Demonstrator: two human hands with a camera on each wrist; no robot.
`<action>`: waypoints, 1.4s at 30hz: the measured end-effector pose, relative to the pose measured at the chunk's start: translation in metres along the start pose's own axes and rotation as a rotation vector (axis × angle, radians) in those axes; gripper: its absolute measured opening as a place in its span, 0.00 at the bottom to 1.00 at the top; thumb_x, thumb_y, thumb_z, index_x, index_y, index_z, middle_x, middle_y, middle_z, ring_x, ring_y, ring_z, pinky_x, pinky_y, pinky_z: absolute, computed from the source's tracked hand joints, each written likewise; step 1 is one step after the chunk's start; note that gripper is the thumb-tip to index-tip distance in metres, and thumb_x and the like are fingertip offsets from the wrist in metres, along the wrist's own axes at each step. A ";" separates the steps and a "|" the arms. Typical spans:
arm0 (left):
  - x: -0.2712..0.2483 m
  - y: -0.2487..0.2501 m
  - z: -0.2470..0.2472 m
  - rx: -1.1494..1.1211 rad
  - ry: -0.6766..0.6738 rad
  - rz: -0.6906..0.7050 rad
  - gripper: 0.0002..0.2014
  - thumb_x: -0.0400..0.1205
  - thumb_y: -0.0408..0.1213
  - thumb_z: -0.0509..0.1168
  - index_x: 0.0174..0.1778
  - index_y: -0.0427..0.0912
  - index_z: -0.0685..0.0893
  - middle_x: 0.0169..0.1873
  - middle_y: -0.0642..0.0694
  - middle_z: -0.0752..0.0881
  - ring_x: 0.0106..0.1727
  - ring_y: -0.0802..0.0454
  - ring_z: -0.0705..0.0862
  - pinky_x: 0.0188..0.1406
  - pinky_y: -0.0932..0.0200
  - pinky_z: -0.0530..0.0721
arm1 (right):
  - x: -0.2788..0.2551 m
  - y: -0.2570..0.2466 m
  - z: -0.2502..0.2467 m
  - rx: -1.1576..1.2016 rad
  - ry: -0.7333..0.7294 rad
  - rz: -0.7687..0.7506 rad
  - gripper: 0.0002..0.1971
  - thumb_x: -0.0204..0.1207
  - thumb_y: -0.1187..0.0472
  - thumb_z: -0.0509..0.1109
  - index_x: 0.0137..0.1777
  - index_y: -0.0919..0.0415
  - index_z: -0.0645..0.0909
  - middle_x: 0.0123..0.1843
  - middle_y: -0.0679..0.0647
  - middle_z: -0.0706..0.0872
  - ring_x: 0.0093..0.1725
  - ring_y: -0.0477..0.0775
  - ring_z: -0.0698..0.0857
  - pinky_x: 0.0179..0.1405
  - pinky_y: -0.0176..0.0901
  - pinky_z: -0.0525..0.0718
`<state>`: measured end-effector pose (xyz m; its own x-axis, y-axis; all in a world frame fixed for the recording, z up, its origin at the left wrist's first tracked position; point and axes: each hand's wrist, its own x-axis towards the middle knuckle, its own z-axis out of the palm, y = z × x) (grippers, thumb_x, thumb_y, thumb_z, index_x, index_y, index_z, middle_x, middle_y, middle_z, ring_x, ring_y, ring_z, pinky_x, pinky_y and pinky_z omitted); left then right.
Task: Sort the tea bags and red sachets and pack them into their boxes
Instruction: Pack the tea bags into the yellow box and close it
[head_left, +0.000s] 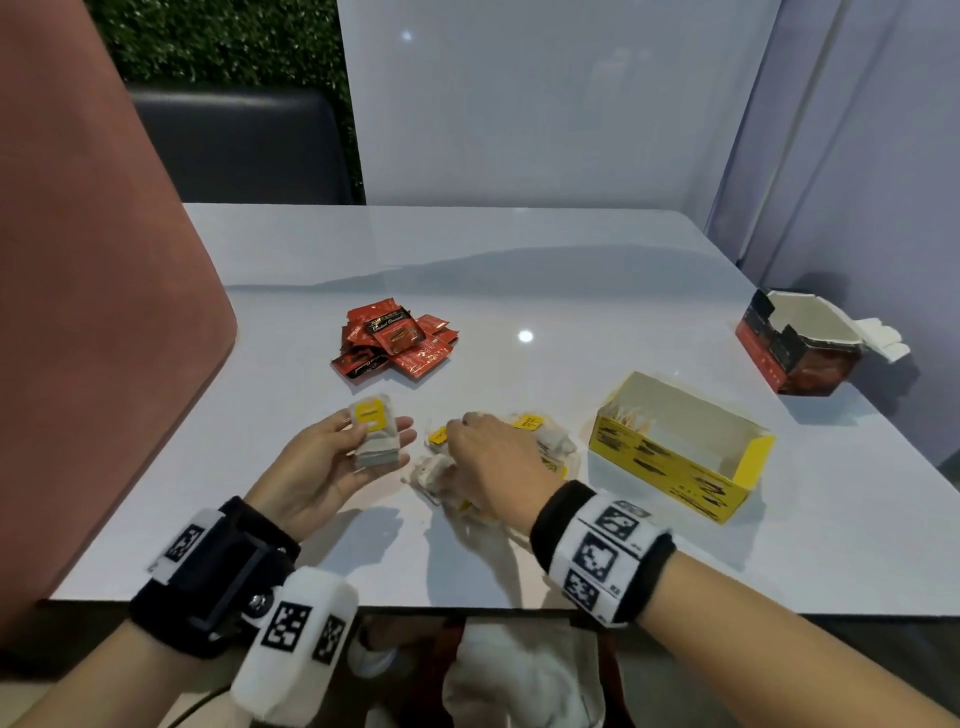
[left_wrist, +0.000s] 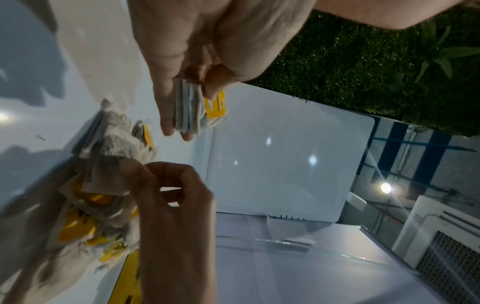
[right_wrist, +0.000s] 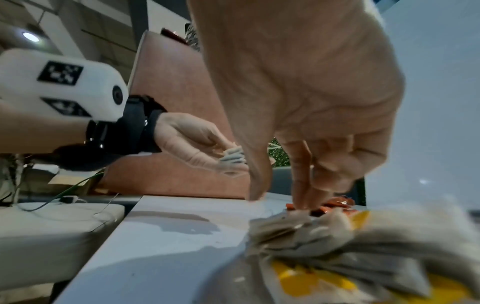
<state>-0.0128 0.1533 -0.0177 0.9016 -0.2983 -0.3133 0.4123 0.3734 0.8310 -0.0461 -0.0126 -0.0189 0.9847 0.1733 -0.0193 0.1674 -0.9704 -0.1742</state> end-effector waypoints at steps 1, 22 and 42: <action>-0.001 -0.001 -0.001 -0.033 0.007 -0.016 0.12 0.87 0.28 0.48 0.57 0.32 0.76 0.44 0.34 0.90 0.44 0.43 0.91 0.45 0.48 0.89 | 0.002 -0.004 0.002 -0.064 -0.040 0.017 0.14 0.77 0.66 0.62 0.62 0.66 0.75 0.62 0.62 0.78 0.64 0.63 0.76 0.38 0.45 0.70; -0.007 -0.018 0.030 0.074 -0.164 -0.169 0.14 0.81 0.18 0.49 0.55 0.19 0.78 0.47 0.30 0.86 0.47 0.44 0.89 0.48 0.55 0.89 | -0.013 -0.008 -0.013 0.043 0.459 -0.209 0.17 0.58 0.66 0.81 0.45 0.61 0.80 0.31 0.54 0.82 0.30 0.53 0.81 0.17 0.39 0.78; -0.005 -0.016 0.028 -0.025 -0.038 -0.133 0.13 0.84 0.20 0.48 0.51 0.24 0.78 0.50 0.32 0.85 0.54 0.42 0.84 0.46 0.56 0.86 | -0.014 0.059 -0.024 0.057 0.094 0.289 0.12 0.81 0.67 0.58 0.63 0.63 0.72 0.56 0.60 0.82 0.59 0.61 0.79 0.40 0.44 0.71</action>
<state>-0.0281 0.1244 -0.0166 0.8334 -0.3791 -0.4020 0.5314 0.3503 0.7713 -0.0484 -0.0763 -0.0054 0.9917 -0.1278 0.0147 -0.1211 -0.9657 -0.2297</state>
